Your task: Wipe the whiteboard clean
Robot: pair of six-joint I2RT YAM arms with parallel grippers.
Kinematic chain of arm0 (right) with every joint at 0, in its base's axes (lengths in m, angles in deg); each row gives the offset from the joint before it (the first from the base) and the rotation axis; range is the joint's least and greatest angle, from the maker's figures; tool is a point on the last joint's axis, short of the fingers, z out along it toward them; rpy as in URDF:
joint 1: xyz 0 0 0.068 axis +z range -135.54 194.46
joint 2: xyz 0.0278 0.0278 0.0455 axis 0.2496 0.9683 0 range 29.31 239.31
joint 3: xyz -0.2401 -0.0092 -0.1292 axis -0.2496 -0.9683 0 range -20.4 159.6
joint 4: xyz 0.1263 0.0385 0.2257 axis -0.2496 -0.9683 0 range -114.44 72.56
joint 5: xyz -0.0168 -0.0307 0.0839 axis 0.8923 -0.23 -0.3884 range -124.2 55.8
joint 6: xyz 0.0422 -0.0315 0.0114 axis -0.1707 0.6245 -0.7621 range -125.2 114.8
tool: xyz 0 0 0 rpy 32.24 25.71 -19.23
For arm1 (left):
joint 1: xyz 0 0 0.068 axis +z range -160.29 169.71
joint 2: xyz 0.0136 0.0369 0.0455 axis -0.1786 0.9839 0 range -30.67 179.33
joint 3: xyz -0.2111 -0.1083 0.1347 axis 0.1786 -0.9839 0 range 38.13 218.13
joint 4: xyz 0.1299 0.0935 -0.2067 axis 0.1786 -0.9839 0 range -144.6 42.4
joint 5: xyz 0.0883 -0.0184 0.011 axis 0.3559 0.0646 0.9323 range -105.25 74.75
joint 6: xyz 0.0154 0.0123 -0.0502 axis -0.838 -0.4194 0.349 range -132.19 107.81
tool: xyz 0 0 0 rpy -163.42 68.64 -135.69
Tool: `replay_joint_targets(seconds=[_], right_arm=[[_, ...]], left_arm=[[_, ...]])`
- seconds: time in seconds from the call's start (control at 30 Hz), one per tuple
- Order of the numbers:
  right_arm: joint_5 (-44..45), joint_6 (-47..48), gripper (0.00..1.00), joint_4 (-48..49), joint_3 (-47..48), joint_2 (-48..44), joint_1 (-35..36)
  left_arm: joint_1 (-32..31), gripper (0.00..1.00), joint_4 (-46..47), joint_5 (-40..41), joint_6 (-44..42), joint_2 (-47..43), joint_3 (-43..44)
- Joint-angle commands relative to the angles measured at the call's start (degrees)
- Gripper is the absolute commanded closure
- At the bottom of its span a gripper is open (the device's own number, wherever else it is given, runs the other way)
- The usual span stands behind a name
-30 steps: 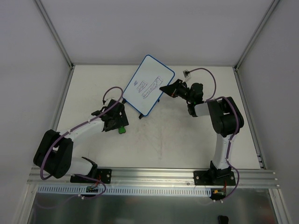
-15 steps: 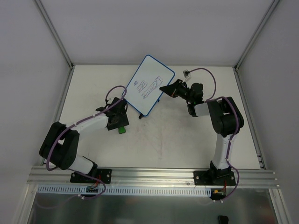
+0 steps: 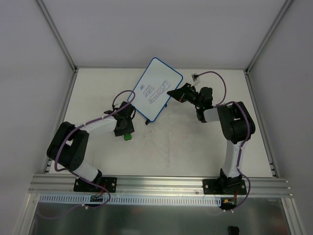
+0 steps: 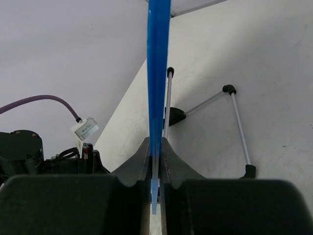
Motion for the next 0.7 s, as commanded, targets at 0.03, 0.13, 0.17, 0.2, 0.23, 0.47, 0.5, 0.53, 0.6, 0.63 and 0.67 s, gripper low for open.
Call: replay_joint_targets(seconds=[0.03, 0.13, 0.17, 0.2, 0.23, 0.47, 0.5, 0.53, 0.6, 0.63, 0.67], right_arm=[[-0.3, 2.5, 1.0, 2.4, 1.6, 0.0, 0.9], [-0.3, 2.5, 1.0, 2.4, 1.5, 0.1, 0.9], [-0.3, 2.5, 1.0, 2.4, 1.6, 0.2, 0.9], [-0.4, 2.5, 1.0, 2.5, 1.6, 0.2, 0.9], [-0.3, 2.5, 1.0, 2.5, 1.6, 0.4, 0.9], [-0.5, 2.4, 1.0, 2.4, 1.8, 0.5, 0.8], [-0.7, 2.3, 1.0, 2.5, 1.9, 0.5, 0.9], [-0.6, 2.2, 1.0, 2.5, 1.9, 0.5, 0.9], [-0.7, 2.2, 1.0, 2.5, 2.0, 0.6, 0.9], [-0.8, 2.1, 1.0, 2.5, 2.0, 0.6, 0.8], [-0.7, 2.0, 1.0, 2.5, 2.1, 0.6, 0.9]], left_arm=[[-0.7, 0.51, -1.9, 1.2, 0.6, -0.2, 1.6], [-0.8, 0.6, -2.0, 0.8, 0.7, -0.4, 1.5], [-0.9, 0.6, -1.9, 0.8, 0.7, -0.4, 1.5], [-0.9, 0.61, -2.0, 0.9, 0.7, -0.5, 1.4], [-0.9, 0.61, -1.9, 1.0, 0.7, -0.6, 1.4], [-1.3, 0.5, -1.9, 2.1, 0.8, -1.5, 1.1], [-1.4, 0.48, -1.9, 2.3, 1.0, -1.8, 1.0], [-1.4, 0.46, -1.9, 2.4, 1.1, -1.9, 0.9], [-1.5, 0.46, -1.9, 2.7, 1.4, -2.5, 0.7], [-1.6, 0.46, -1.9, 2.7, 1.5, -2.8, 0.6], [-1.6, 0.47, -1.9, 2.8, 1.5, -2.9, 0.5]])
